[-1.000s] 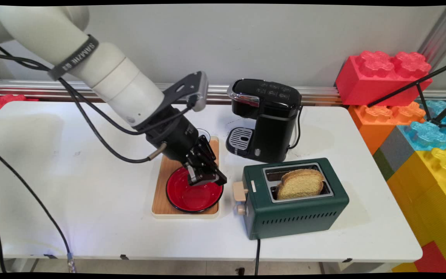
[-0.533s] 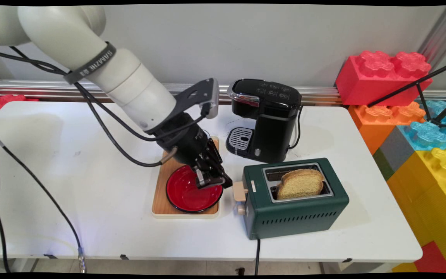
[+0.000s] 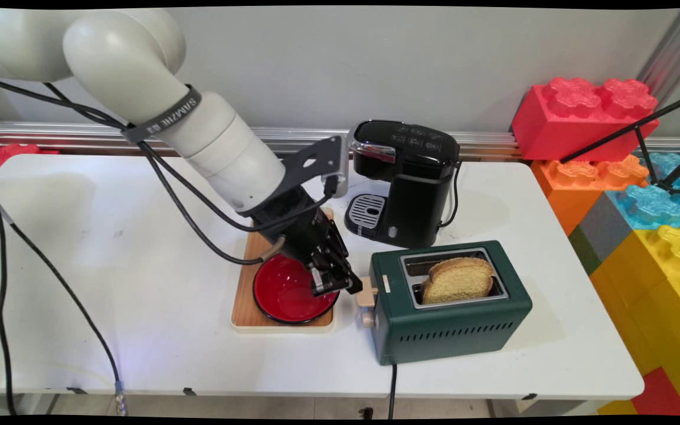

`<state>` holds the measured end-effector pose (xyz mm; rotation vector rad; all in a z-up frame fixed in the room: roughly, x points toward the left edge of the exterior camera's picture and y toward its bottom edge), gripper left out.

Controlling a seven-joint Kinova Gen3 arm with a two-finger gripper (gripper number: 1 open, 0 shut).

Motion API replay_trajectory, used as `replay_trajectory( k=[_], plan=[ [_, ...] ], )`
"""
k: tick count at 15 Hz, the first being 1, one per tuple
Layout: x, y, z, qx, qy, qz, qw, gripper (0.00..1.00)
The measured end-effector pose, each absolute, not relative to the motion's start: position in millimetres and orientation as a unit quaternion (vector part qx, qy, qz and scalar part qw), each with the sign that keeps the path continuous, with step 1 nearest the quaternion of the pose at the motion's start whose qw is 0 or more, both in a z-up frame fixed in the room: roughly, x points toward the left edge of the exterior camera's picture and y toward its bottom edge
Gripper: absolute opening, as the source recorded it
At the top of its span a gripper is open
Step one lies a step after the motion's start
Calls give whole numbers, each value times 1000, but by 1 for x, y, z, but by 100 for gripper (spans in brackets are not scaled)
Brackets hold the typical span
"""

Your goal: Press the toaster switch

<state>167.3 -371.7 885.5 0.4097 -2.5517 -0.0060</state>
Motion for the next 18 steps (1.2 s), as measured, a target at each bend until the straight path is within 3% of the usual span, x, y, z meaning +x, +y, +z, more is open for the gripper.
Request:
replay_trajectory(
  k=[18],
  plan=[
    [157, -377, 847, 146, -954, 4, 262, 0]
  ],
)
